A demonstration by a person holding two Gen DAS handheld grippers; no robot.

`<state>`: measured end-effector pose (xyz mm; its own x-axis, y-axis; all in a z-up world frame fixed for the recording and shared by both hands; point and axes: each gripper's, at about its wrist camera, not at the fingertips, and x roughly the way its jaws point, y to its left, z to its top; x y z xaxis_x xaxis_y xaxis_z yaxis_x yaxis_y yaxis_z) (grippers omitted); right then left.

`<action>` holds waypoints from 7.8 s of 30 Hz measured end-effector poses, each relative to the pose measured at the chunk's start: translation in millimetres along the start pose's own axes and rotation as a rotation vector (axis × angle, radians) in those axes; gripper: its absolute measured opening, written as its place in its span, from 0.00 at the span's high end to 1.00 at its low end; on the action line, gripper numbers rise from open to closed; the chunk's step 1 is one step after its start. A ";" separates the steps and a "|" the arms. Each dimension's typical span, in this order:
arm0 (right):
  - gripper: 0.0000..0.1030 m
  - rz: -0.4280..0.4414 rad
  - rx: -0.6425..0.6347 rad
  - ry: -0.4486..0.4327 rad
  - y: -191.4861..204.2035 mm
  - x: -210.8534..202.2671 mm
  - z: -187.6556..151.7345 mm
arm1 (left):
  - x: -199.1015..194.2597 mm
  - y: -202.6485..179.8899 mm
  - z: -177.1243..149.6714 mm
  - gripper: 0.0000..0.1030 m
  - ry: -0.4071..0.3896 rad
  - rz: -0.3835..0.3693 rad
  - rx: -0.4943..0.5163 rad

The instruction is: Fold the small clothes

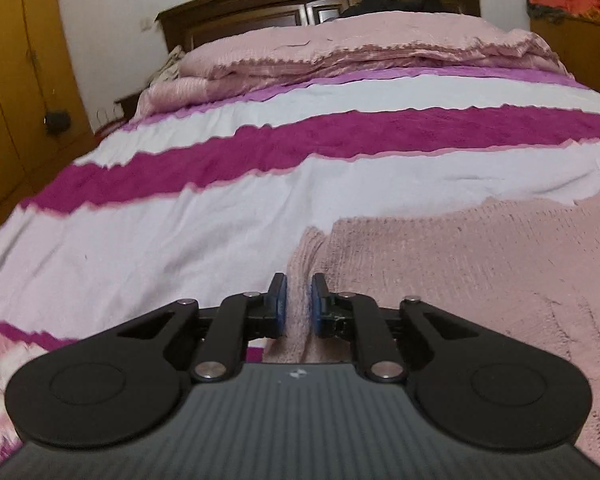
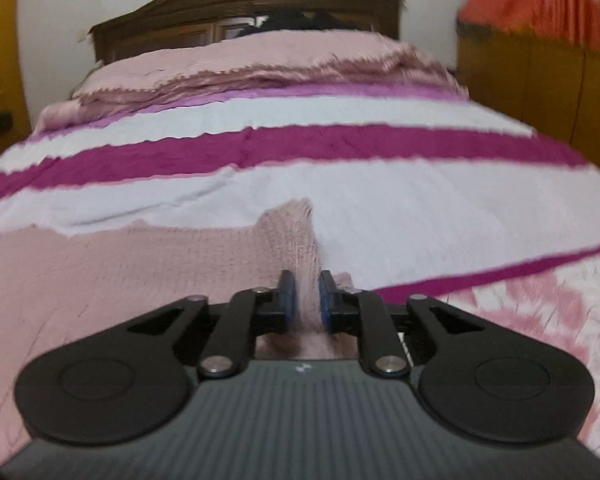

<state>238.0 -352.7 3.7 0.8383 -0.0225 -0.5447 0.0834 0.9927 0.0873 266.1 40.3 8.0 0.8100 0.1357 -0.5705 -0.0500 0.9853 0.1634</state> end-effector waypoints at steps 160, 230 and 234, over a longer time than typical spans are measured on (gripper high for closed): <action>0.51 0.594 -0.085 -0.017 216.4 -108.5 -14.4 | -123.4 87.9 6.5 0.45 0.067 -0.264 -0.282; 0.39 0.541 0.058 0.087 158.2 -20.6 -13.0 | -117.7 68.5 -33.3 0.58 0.156 -0.290 -0.281; 0.26 0.545 0.146 0.105 149.5 -24.2 -8.4 | -113.5 68.6 -27.2 0.41 0.131 -0.265 -0.287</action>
<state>225.7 -202.8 22.9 0.7236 0.5075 -0.4678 -0.2664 0.8306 0.4891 154.9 95.3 62.1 0.7366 -0.1326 -0.6632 -0.0254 0.9745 -0.2231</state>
